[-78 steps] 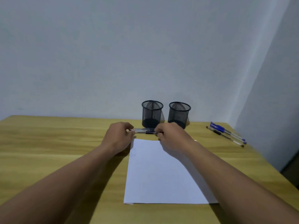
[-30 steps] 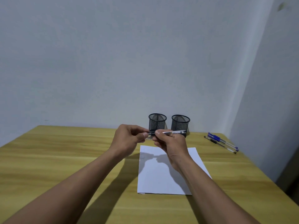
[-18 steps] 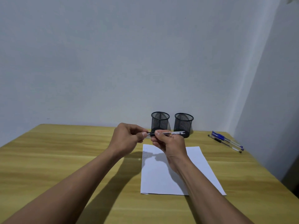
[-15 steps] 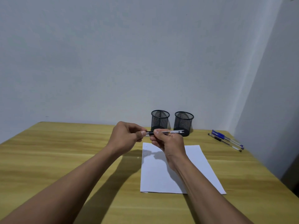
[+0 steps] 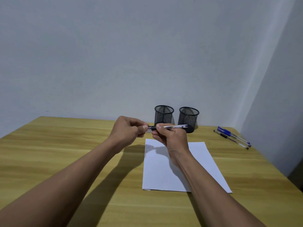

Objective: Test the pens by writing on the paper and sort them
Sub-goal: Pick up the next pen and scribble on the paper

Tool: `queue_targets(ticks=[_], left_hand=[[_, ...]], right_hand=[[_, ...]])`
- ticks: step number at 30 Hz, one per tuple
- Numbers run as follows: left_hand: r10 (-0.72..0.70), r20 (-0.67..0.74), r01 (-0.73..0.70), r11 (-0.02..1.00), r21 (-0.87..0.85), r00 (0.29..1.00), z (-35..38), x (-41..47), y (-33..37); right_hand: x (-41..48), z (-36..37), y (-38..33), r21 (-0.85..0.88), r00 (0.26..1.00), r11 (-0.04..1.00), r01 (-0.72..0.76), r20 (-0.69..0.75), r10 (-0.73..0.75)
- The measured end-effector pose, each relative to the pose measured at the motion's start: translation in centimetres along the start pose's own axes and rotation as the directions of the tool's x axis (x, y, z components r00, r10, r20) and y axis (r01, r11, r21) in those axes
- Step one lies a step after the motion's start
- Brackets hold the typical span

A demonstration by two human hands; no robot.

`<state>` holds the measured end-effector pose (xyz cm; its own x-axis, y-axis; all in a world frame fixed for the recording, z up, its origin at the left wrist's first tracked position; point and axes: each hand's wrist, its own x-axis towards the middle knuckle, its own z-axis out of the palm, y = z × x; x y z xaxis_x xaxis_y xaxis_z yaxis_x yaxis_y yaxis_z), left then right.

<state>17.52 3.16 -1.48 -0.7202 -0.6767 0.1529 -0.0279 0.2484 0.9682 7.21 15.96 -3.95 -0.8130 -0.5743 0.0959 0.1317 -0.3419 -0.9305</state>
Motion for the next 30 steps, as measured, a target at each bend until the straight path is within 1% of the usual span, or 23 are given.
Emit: queue_targets(ticks=[3,4,6,7,10,14,17,18,19,21,23,24,27,30], left_hand=[[-0.112,0.011,0.113,0.988,-0.107,0.994,0.0,0.3,-0.2],[-0.118,0.000,0.118,0.988,-0.100,0.993,0.1,0.5,-0.2],[-0.073,-0.019,0.072,0.997,-0.035,0.997,0.2,0.7,-0.3],[-0.069,-0.021,0.069,0.997,-0.032,0.997,0.3,0.7,-0.2],[-0.137,0.003,0.136,0.985,-0.108,0.991,0.4,0.8,0.0],[-0.143,-0.007,0.142,0.985,-0.094,0.990,0.5,0.8,0.2],[-0.224,0.036,0.227,0.966,-0.124,0.974,0.1,0.9,0.2],[-0.221,0.041,0.224,0.968,-0.114,0.974,0.0,0.9,0.2],[-0.190,0.030,0.192,0.979,-0.073,0.981,-0.1,1.0,0.2],[-0.102,-0.017,0.102,0.995,0.018,0.995,-0.9,1.1,0.0],[-0.120,-0.055,0.121,0.993,0.006,0.991,-2.7,1.1,-0.7],[-0.145,-0.047,0.145,0.989,0.003,0.988,-3.5,1.1,-1.2],[-0.142,-0.025,0.143,0.986,0.089,0.990,-3.7,0.8,-2.2],[-0.087,-0.082,0.102,0.972,0.210,0.993,-1.5,1.5,-3.4]], right_hand=[[-0.1,0.3,0.0,0.004,1.000,1.000,-0.025,0.013,0.025],[0.0,0.3,-0.1,0.009,0.999,0.999,-0.036,0.014,0.036],[0.1,0.2,0.0,0.017,0.999,0.999,-0.047,0.002,0.047],[0.2,0.2,0.0,0.017,0.999,0.999,-0.047,-0.003,0.047],[0.5,0.1,0.1,0.019,0.999,0.999,-0.047,-0.004,0.047],[0.7,0.2,0.2,0.035,0.998,0.998,-0.060,-0.016,0.061],[0.7,0.3,0.5,-0.012,0.999,0.999,-0.040,0.002,0.040],[0.7,0.4,0.6,-0.025,0.999,0.999,-0.036,0.008,0.036],[0.8,0.6,0.6,-0.022,0.999,0.999,-0.036,0.012,0.037],[0.8,0.3,0.4,0.042,0.998,0.998,-0.054,-0.015,0.055],[1.0,-0.9,0.1,0.112,0.997,0.992,-0.056,-0.055,0.062],[1.0,-1.7,0.0,0.106,0.997,0.993,-0.055,-0.056,0.061],[0.2,-2.7,0.8,-0.004,0.996,0.996,-0.090,-0.011,0.090],[-0.6,-1.4,2.2,-0.124,0.995,0.988,-0.094,0.006,0.095]])
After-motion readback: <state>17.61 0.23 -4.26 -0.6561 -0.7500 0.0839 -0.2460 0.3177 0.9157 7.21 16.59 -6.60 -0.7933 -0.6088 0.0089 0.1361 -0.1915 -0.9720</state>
